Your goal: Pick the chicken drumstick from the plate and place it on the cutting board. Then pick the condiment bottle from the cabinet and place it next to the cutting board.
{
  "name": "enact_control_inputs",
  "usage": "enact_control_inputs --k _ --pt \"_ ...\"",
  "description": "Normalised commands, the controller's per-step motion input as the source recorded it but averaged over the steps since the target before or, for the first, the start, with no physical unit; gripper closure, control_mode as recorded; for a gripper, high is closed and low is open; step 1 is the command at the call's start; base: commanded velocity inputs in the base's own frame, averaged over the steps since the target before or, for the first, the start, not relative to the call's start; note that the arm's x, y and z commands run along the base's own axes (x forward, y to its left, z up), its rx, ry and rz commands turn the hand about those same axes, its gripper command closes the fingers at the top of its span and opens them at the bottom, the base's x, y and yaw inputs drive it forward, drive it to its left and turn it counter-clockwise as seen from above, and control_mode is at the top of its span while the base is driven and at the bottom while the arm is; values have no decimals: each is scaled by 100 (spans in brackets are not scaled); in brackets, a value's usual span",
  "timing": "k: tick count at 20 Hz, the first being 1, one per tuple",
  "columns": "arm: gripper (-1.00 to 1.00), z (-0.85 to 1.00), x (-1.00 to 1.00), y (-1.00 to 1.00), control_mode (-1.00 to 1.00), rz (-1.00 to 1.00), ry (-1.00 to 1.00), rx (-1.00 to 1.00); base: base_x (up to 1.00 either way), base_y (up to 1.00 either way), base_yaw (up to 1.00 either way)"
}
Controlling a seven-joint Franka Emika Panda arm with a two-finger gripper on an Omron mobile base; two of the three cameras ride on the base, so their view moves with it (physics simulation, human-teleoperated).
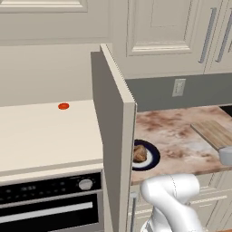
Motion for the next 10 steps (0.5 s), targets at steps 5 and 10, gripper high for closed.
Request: enact_control_inputs --k 5,10 --pt "-100 -10 1 0 -100 3 24 -2 0 0 0" --pt "-100 -11 0 -11 -100 8 13 0 0 0 0"
